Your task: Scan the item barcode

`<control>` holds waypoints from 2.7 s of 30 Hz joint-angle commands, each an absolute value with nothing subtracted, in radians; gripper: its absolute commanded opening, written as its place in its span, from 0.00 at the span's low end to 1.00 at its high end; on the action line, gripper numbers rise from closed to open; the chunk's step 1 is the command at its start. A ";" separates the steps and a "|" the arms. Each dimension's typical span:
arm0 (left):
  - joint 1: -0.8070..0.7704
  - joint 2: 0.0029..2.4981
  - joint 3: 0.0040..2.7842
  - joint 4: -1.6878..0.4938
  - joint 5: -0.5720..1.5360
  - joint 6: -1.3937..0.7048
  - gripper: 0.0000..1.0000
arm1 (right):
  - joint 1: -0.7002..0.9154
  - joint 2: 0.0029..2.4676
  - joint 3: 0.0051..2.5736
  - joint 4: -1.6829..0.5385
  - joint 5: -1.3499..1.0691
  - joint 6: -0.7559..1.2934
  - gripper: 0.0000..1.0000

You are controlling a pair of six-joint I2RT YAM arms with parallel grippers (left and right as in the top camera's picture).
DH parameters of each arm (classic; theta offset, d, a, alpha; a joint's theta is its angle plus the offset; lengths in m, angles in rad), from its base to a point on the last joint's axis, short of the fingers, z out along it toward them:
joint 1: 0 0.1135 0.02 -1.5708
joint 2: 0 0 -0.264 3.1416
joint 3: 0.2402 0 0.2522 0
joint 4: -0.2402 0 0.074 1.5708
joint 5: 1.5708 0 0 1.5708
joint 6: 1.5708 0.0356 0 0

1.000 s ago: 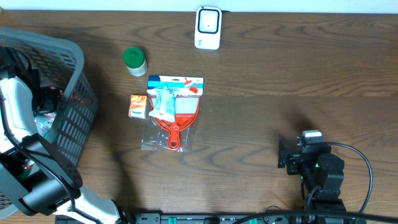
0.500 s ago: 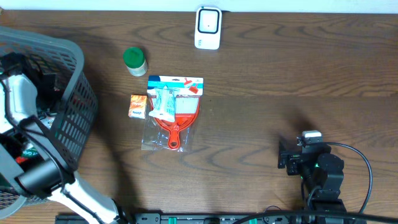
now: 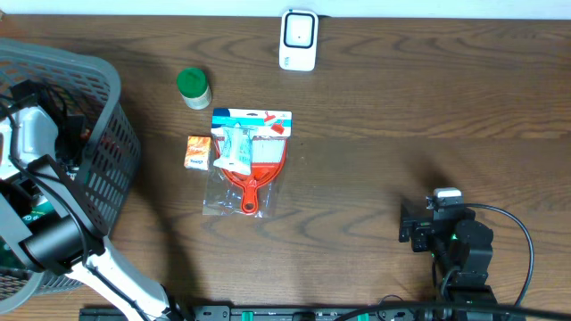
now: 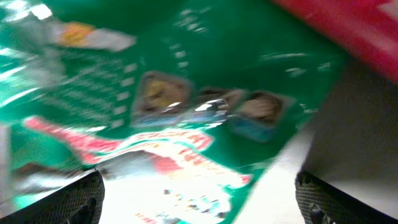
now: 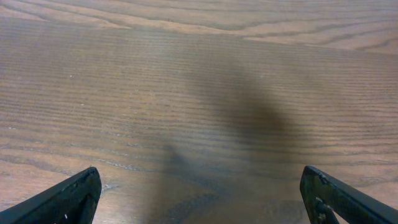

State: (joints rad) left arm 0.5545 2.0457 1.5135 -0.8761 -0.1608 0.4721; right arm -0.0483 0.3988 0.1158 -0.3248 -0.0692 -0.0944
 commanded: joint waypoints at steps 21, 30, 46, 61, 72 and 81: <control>0.559 2.065 1.502 -0.828 -0.617 0.473 0.98 | -0.051 0.398 0.114 -0.326 -0.053 -0.083 0.99; 0.559 2.062 1.502 -0.822 -0.703 0.402 0.99 | -0.051 0.398 0.115 -0.325 -0.052 -0.083 0.99; 0.557 2.062 1.502 -0.864 -0.472 0.356 0.51 | -0.051 0.398 0.114 -0.322 -0.053 -0.083 0.99; 0.557 2.062 1.502 -0.874 -0.321 0.318 0.08 | -0.051 0.398 0.115 -0.321 -0.053 -0.083 0.99; 0.557 2.057 1.502 -0.880 -0.321 0.243 0.07 | -0.051 0.398 0.114 -0.321 -0.053 -0.083 0.99; 0.557 1.923 1.525 -0.837 -0.233 0.229 0.07 | -0.051 0.398 0.114 -0.321 -0.053 -0.083 0.99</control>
State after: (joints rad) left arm 0.5537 2.0220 1.5131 -0.8551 -0.2832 0.2539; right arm -0.0483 0.3988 0.1158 -0.3241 -0.0578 -0.0944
